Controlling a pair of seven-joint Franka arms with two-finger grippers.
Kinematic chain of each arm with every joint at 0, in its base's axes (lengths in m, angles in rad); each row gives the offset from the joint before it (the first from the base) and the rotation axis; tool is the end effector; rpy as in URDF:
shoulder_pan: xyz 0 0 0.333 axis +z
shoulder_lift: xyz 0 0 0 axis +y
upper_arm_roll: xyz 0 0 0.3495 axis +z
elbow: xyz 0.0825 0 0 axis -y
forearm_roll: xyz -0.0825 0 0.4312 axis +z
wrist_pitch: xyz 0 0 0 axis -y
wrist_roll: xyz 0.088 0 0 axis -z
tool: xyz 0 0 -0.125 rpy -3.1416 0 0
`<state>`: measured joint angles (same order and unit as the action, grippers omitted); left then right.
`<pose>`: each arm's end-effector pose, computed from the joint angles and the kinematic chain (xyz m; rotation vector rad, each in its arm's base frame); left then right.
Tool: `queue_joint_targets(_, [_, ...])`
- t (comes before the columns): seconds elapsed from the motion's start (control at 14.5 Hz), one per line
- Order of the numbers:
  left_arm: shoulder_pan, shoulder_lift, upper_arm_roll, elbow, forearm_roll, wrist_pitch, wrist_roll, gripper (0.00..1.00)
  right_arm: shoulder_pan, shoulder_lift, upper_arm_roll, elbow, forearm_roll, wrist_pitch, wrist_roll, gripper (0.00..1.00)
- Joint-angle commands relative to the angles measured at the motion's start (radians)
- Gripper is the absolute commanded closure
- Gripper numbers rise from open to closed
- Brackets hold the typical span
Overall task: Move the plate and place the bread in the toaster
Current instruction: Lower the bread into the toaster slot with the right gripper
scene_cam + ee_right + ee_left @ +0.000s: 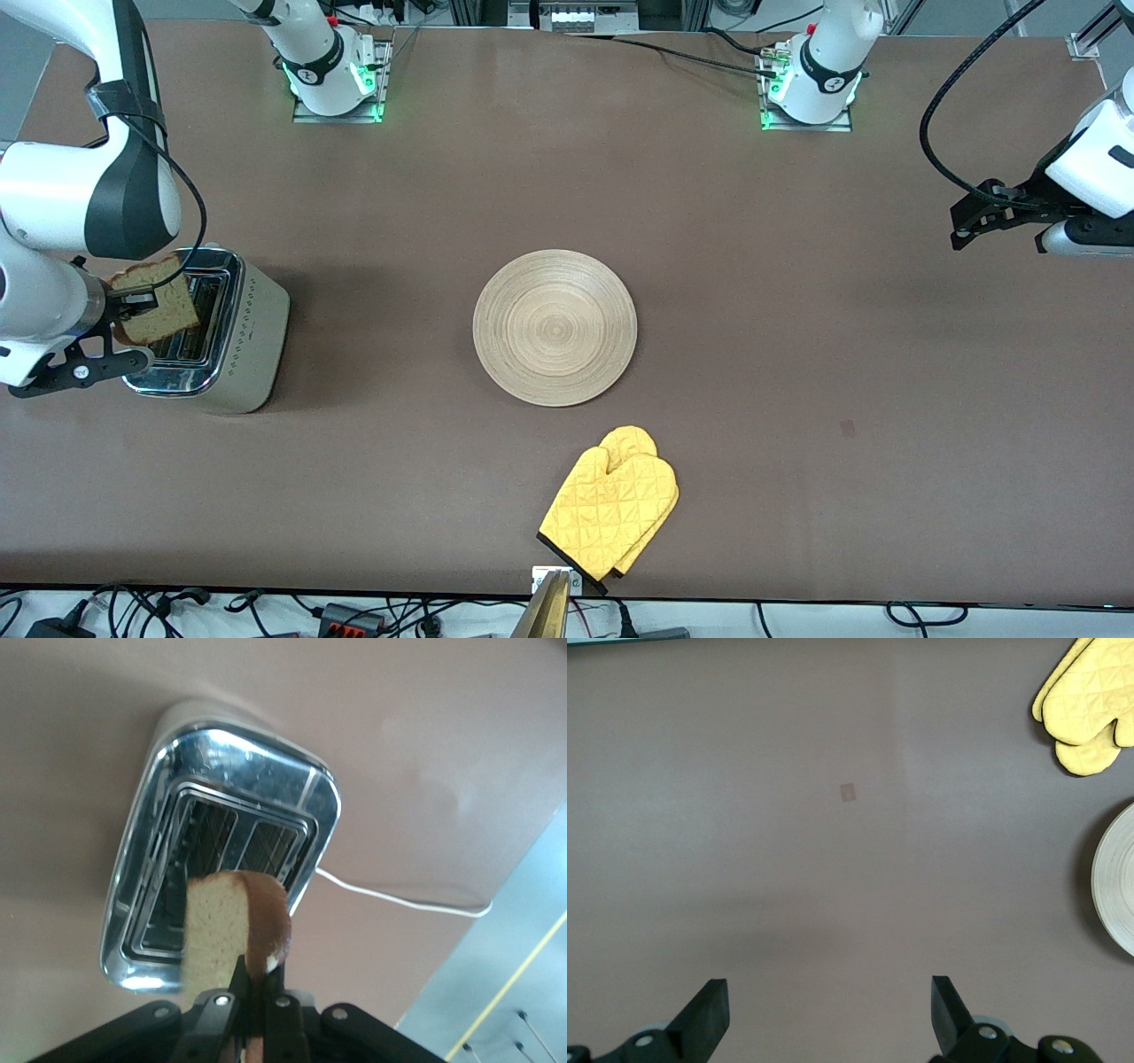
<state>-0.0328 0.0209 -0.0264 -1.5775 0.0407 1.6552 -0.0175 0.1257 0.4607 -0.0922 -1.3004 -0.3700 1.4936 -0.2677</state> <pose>0.6173 -0.0316 0.6316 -3.1017 0.0682 -0.0905 0.7227 -0.0106 0.4768 2.6943 0.4436 -0.4289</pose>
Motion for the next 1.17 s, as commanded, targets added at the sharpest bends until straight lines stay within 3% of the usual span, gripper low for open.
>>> queue_joint_targets(0.0, [-0.001,0.01,0.0,0.022,0.016,-0.009,0.004,0.0,0.008,-0.002,0.006,0.021,-0.03,-0.036,0.018,1.0])
queue_joint_targets(1.1, [-0.001,0.01,0.0,0.022,0.016,-0.017,-0.006,0.0,0.038,0.067,0.014,0.027,-0.024,0.076,0.162,1.0])
